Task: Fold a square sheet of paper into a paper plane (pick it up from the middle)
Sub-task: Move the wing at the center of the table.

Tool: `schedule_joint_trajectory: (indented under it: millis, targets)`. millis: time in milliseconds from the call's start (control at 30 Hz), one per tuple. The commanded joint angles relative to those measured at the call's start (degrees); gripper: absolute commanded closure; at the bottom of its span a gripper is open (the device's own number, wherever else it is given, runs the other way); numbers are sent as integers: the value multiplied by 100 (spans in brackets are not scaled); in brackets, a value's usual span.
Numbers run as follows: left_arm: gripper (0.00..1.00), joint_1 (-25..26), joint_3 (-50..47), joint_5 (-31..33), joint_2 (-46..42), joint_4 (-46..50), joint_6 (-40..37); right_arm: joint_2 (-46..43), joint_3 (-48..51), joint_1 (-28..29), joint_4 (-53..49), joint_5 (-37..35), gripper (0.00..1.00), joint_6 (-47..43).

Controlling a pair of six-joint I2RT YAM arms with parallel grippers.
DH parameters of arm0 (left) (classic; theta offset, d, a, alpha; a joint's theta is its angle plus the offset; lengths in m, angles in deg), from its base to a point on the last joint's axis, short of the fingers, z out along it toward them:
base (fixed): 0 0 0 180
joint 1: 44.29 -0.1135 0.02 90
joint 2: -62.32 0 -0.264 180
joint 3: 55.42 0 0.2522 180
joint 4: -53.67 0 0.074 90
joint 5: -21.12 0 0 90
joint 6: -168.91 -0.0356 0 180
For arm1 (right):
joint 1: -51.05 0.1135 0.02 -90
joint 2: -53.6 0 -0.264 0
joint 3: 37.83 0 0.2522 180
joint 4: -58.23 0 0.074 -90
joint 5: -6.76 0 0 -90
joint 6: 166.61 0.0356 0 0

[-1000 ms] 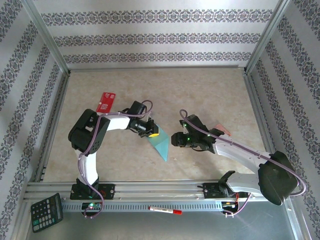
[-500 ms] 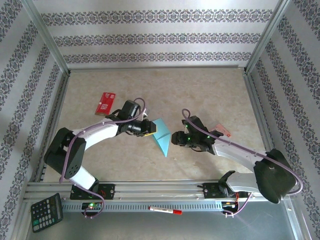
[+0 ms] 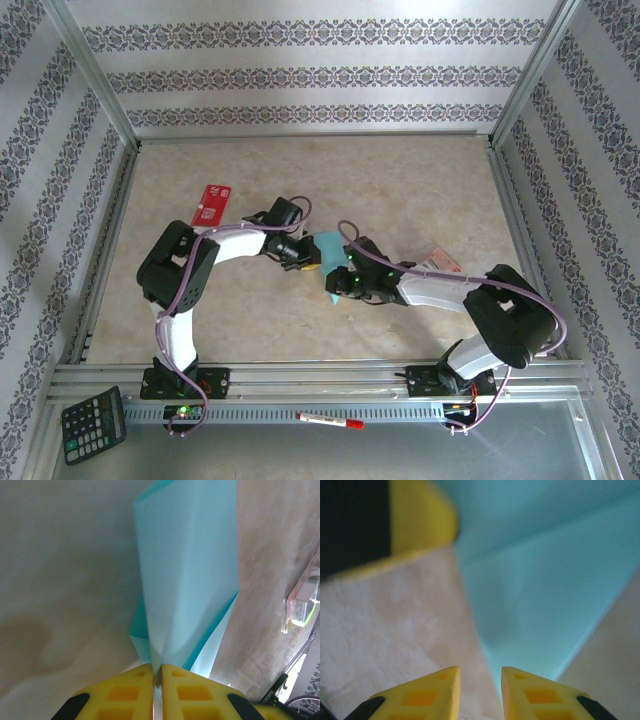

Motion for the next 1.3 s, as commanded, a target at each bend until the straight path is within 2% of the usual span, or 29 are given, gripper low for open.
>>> schedule_joint_trajectory:
  millis: [0,67,167,300,400,500,600,767,933,1133,1267]
  targets:
    - [88,-84,401,-161,166,458,-293,133,121,257,492,-195,74,518]
    - [85,-126,308,41,-89,580,-360,-61,197,248,578,-167,74,586]
    - [81,-203,-235,528,-837,502,-300,-863,549,128,665,-247,73,501]
    - [73,177,-790,257,-1461,-206,292,-2130,1012,-557,103,-303,67,160]
    - [74,601,-749,70,-1205,-761,728,-2706,1016,-1252,-683,-559,62,-260]
    - [81,811,-490,-82,-699,-1034,899,-2797,864,-1850,-1006,-462,60,-563]
    - [85,909,-172,-73,-277,-973,789,-2704,706,-2190,-1085,-217,60,-742]
    - [89,893,45,-5,167,-656,494,-2468,625,-2271,-1103,-29,60,-850]
    - [92,891,-343,-172,124,-606,363,-2275,550,-2276,-1197,338,59,-949]
    - [92,891,-1023,-360,-501,80,-194,-2125,504,-2170,-1313,835,59,-865]
    - [91,848,-1316,-454,-1075,512,-519,-2103,627,-1714,-1125,859,58,-543]
